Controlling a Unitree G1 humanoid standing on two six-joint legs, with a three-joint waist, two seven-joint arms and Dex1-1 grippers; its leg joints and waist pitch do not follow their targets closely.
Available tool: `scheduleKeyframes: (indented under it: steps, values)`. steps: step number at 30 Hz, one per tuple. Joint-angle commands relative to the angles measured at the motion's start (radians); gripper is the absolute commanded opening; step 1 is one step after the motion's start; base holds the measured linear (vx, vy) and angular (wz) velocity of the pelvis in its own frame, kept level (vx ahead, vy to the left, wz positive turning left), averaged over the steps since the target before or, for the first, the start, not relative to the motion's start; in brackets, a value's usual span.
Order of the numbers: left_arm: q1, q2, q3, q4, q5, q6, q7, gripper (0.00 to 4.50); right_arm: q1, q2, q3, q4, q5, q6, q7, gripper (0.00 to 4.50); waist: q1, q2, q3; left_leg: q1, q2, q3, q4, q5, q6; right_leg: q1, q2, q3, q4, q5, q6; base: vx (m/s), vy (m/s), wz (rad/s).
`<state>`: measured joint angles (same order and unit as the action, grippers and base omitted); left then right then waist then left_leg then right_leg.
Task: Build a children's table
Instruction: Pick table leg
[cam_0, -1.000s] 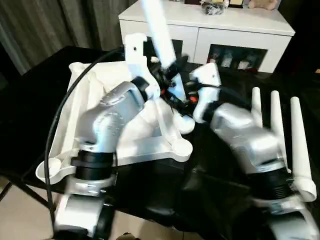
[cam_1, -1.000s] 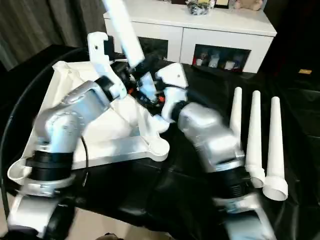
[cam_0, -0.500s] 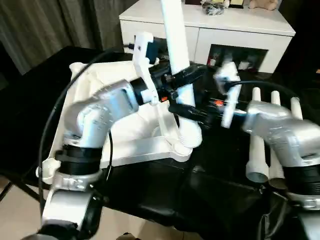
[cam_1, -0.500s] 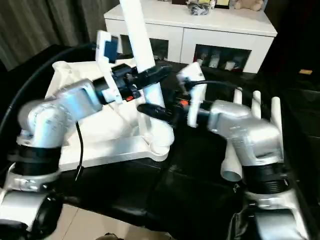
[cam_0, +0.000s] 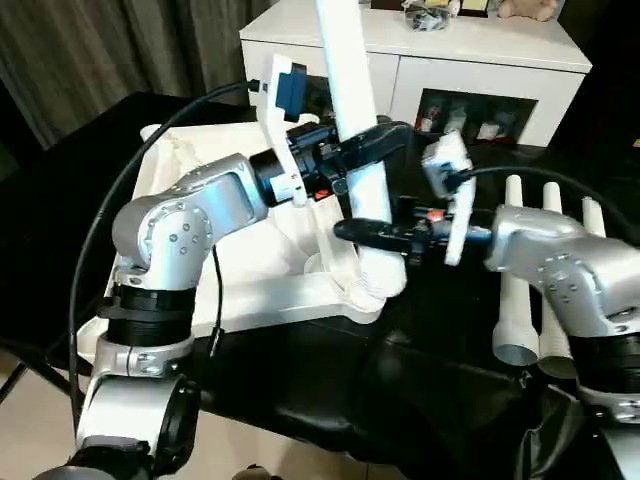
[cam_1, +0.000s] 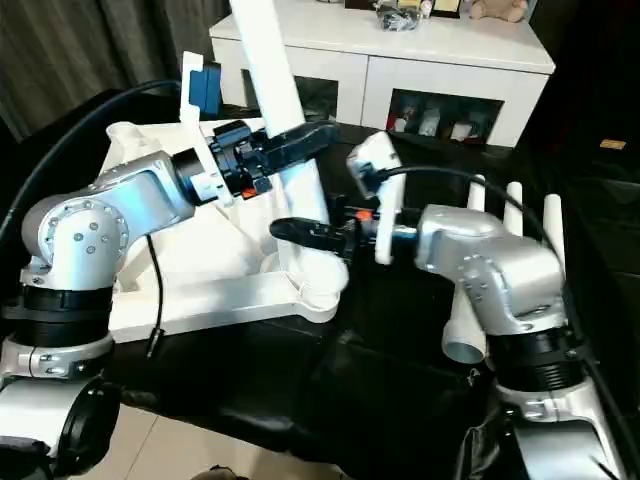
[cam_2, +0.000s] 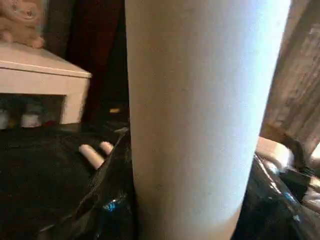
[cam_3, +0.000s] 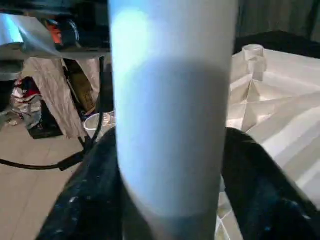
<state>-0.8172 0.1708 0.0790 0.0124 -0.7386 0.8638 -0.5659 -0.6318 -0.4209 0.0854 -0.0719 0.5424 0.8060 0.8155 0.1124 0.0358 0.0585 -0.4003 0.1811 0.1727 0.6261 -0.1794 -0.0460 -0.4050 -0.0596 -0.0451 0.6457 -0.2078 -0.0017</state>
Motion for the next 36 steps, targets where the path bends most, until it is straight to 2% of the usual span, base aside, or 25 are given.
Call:
scheduleKeyframes:
  steps: [1, 2, 3, 6, 7, 10, 14, 16, 17, 18, 20, 23, 26, 27, 28, 36]
  values:
    - [-0.021, -0.014, 0.006, 0.007, -0.002, -0.004, 0.022, 1.85, 0.001, 0.012, -0.003, 0.026, -0.054, -0.02, -0.07, 2.51, 0.0, -0.013, -0.078, 0.021, 0.036, -0.012, -0.065, -0.083, -0.001, 0.056, -0.072, 0.043, -0.071, -0.038, -0.226, 0.0, 0.0, 0.0]
    - [-0.019, -0.012, -0.01, 0.014, 0.037, -0.032, 0.043, 2.41, -0.001, 0.028, 0.005, 0.028, -0.08, -0.046, -0.103, 2.32, 0.001, -0.011, -0.08, 0.023, 0.037, -0.014, -0.066, -0.088, -0.003, 0.057, -0.072, 0.042, -0.072, -0.045, -0.224, 0.0, 0.0, 0.0]
    - [-0.018, -0.012, -0.02, 0.017, 0.062, -0.047, 0.059, 2.41, 0.0, 0.036, 0.011, 0.031, -0.096, -0.06, -0.121, 2.32, -0.001, -0.014, -0.079, 0.022, 0.038, -0.014, -0.066, -0.086, -0.005, 0.057, -0.071, 0.043, -0.072, -0.041, -0.218, 0.0, 0.0, 0.0]
    - [-0.005, -0.019, -0.061, 0.021, 0.138, -0.096, 0.105, 2.72, 0.0, 0.076, 0.025, 0.04, -0.146, -0.103, -0.2, 1.99, -0.001, -0.009, -0.08, 0.023, 0.039, -0.015, -0.067, -0.082, -0.016, 0.055, -0.073, 0.043, -0.07, -0.036, -0.21, 0.0, 0.0, 0.0]
    - [-0.005, -0.019, -0.062, 0.021, 0.139, -0.096, 0.105, 2.81, 0.0, 0.077, 0.025, 0.04, -0.147, -0.103, -0.202, 1.95, -0.002, -0.01, -0.08, 0.023, 0.038, -0.014, -0.067, -0.083, -0.016, 0.055, -0.072, 0.044, -0.072, -0.034, -0.209, 0.0, 0.0, 0.0]
    - [0.007, -0.072, -0.071, 0.052, 0.241, -0.188, 0.235, 3.09, 0.004, 0.121, 0.045, 0.05, -0.212, -0.157, -0.293, 1.86, -0.003, -0.012, -0.079, 0.021, 0.039, -0.015, -0.068, -0.084, -0.019, 0.057, -0.072, 0.044, -0.073, -0.017, -0.203, 0.0, 0.0, 0.0]
    - [0.026, -0.128, -0.056, 0.052, 0.247, -0.214, 0.292, 3.24, 0.009, 0.176, 0.046, 0.062, -0.258, -0.194, -0.372, 1.85, -0.005, -0.013, -0.079, 0.02, 0.037, -0.014, -0.068, -0.089, -0.015, 0.059, -0.073, 0.045, -0.073, -0.019, -0.204, 0.0, 0.0, 0.0]
    - [0.029, -0.135, -0.055, 0.048, 0.245, -0.215, 0.295, 3.24, 0.009, 0.178, 0.054, 0.063, -0.272, -0.203, -0.38, 1.85, -0.005, -0.012, -0.08, 0.02, 0.037, -0.015, -0.068, -0.092, -0.016, 0.059, -0.072, 0.044, -0.072, -0.02, -0.203, 0.0, 0.0, 0.0]
    - [0.032, -0.15, -0.044, 0.045, 0.247, -0.215, 0.325, 2.97, 0.01, 0.183, 0.067, 0.063, -0.289, -0.211, -0.389, 1.85, -0.007, -0.01, -0.079, 0.021, 0.037, -0.015, -0.068, -0.101, -0.02, 0.058, -0.07, 0.044, -0.073, -0.023, -0.2, 0.0, 0.0, 0.0]
    - [0.032, -0.157, -0.035, 0.047, 0.246, -0.219, 0.335, 2.9, 0.009, 0.185, 0.07, 0.062, -0.293, -0.214, -0.397, 1.85, -0.007, -0.01, -0.079, 0.022, 0.037, -0.016, -0.069, -0.103, -0.02, 0.058, -0.07, 0.044, -0.073, -0.024, -0.199, 0.0, 0.0, 0.0]
    - [0.031, -0.16, -0.025, 0.052, 0.245, -0.226, 0.34, 2.87, 0.008, 0.191, 0.069, 0.063, -0.293, -0.215, -0.406, 1.85, -0.008, -0.011, -0.078, 0.021, 0.036, -0.015, -0.069, -0.109, -0.016, 0.058, -0.071, 0.045, -0.075, -0.027, -0.199, 0.0, 0.0, 0.0]
    - [0.029, -0.165, -0.015, 0.057, 0.251, -0.237, 0.343, 2.51, 0.008, 0.2, 0.068, 0.067, -0.31, -0.224, -0.416, 1.85, -0.01, -0.009, -0.078, 0.021, 0.036, -0.016, -0.069, -0.111, -0.015, 0.057, -0.07, 0.044, -0.075, -0.031, -0.195, 0.0, 0.0, 0.0]
    - [0.029, -0.162, -0.011, 0.052, 0.24, -0.237, 0.331, 2.33, 0.006, 0.207, 0.057, 0.073, -0.312, -0.235, -0.418, 1.85, -0.011, -0.01, -0.078, 0.021, 0.037, -0.016, -0.069, -0.113, -0.014, 0.057, -0.071, 0.045, -0.074, -0.025, -0.199, 0.0, 0.0, 0.0]
    - [0.03, -0.161, -0.01, 0.047, 0.233, -0.233, 0.324, 2.04, 0.006, 0.211, 0.047, 0.074, -0.301, -0.233, -0.414, 2.2, -0.012, -0.01, -0.078, 0.021, 0.036, -0.016, -0.07, -0.115, -0.013, 0.057, -0.071, 0.045, -0.074, -0.025, -0.2, 0.0, 0.0, 0.0]
    - [0.03, -0.161, -0.01, 0.047, 0.233, -0.233, 0.324, 2.04, 0.006, 0.211, 0.047, 0.074, -0.301, -0.233, -0.414, 2.41, -0.012, -0.01, -0.078, 0.021, 0.036, -0.015, -0.069, -0.116, -0.013, 0.057, -0.071, 0.045, -0.074, -0.027, -0.2, 0.0, 0.0, 0.0]
    - [0.045, -0.116, -0.054, -0.017, 0.167, -0.15, 0.191, 1.88, -0.005, 0.172, 0.006, 0.073, -0.225, -0.199, -0.304, 3.02, -0.011, -0.009, -0.077, 0.022, 0.037, -0.014, -0.069, -0.114, -0.002, 0.057, -0.071, 0.044, -0.072, -0.013, -0.213, 0.0, 0.0, 0.0]
